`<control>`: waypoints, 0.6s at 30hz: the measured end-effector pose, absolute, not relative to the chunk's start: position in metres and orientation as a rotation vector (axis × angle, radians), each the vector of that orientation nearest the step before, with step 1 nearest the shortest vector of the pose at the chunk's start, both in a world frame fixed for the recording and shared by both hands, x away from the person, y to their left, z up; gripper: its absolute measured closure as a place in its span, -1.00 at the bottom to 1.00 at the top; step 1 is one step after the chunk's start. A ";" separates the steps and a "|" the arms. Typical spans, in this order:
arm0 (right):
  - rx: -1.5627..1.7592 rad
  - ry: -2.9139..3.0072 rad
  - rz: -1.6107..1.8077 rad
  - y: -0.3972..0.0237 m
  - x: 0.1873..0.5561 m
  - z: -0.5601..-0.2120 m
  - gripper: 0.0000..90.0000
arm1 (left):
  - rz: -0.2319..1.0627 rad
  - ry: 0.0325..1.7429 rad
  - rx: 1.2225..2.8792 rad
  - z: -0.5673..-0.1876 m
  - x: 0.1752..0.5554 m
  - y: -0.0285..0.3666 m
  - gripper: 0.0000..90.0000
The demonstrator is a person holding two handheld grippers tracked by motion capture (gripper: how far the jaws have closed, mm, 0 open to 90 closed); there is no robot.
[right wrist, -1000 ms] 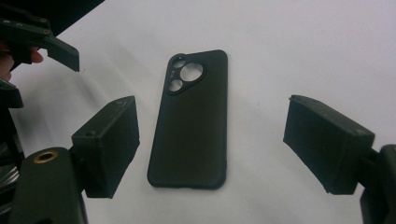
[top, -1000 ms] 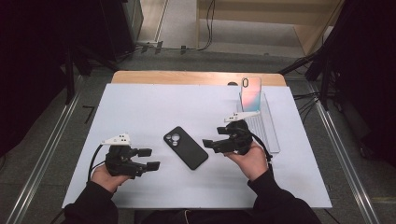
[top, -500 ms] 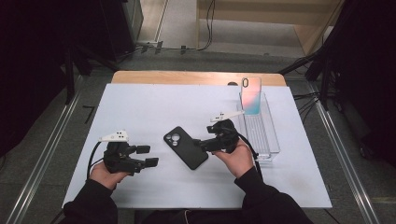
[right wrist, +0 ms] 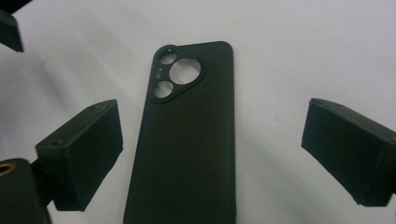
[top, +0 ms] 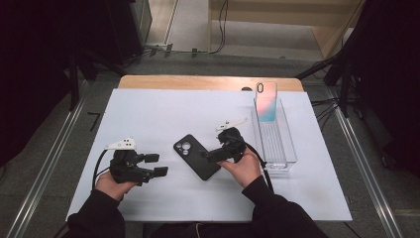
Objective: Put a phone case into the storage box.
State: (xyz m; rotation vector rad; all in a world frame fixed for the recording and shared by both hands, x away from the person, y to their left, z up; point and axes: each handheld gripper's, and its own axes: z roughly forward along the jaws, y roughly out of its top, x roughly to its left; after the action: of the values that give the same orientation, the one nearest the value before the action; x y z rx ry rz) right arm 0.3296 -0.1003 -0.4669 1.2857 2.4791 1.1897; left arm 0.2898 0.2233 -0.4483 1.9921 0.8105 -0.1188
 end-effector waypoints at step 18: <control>1.233 2.511 1.209 -0.077 0.329 -0.481 -0.89 | -0.118 0.811 1.993 -0.449 0.291 0.223 -0.42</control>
State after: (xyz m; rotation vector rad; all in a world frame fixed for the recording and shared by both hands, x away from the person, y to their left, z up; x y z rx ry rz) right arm 0.3290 -0.0774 -0.4811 1.2328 2.5110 1.2090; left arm 0.2908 0.2235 -0.4487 1.9929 0.8108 -0.1175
